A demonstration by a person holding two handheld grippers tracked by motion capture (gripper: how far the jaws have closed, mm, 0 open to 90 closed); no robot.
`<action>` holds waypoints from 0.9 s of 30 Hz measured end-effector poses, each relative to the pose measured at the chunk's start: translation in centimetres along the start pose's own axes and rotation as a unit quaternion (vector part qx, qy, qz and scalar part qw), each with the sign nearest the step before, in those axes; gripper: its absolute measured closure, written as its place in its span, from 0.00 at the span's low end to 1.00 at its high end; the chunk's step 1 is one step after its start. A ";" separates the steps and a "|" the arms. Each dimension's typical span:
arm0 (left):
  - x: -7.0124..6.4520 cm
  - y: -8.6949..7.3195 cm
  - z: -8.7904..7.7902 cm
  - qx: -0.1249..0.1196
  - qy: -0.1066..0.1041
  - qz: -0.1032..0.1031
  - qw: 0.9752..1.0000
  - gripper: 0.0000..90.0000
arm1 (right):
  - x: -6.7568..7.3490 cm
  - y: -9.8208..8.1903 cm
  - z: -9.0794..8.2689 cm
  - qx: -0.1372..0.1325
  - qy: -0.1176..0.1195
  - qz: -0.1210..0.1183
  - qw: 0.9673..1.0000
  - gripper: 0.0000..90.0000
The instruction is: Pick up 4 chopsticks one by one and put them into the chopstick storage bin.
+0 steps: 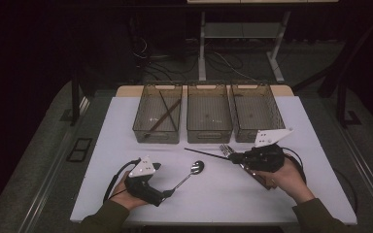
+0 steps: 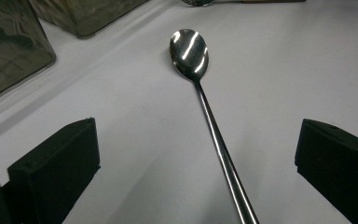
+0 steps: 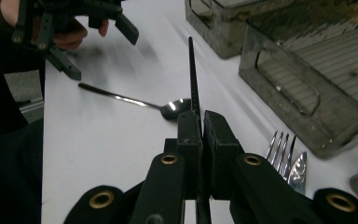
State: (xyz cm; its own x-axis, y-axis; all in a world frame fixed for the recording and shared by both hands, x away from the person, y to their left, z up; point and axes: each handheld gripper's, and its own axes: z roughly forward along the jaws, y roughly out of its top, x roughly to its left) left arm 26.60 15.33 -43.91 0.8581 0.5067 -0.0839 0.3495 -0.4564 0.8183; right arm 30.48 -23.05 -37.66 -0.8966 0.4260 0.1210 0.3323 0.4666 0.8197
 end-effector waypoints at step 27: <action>0.2 0.0 -0.1 0.000 -0.004 0.003 1.000 0.00 | -2.9 7.2 5.1 -0.017 -0.076 0.035 0.996 0.95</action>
State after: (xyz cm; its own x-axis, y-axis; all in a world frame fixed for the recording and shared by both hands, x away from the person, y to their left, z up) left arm 26.74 15.44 -43.86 0.8626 0.4990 -0.0836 0.3446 -0.4586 0.8191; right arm 36.96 -16.97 -34.98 -0.8159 0.5703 0.0954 0.3809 0.4060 0.8307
